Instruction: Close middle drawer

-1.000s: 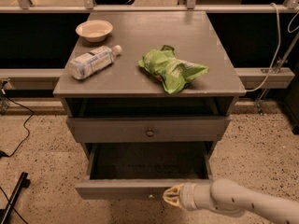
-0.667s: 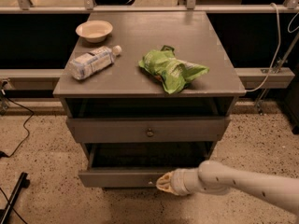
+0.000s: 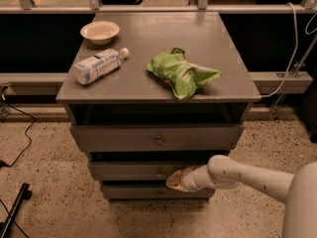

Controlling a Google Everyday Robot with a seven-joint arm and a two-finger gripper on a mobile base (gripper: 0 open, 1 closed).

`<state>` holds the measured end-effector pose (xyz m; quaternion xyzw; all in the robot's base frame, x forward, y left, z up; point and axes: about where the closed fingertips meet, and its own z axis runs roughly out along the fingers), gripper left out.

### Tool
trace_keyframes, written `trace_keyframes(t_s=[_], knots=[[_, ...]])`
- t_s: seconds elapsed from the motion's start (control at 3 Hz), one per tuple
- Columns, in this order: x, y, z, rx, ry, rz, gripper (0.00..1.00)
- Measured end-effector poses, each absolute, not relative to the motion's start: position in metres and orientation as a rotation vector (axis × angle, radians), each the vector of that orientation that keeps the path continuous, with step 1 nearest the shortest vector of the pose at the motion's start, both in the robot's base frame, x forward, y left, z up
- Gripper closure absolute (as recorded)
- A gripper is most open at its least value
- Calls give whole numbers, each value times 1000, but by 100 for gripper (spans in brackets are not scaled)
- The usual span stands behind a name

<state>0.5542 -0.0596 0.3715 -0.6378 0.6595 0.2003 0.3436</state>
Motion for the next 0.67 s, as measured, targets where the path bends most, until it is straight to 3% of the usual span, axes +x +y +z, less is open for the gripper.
trace_keyframes(t_s=[0.67], knots=[[584, -60, 366, -1587, 1698, 372, 100]])
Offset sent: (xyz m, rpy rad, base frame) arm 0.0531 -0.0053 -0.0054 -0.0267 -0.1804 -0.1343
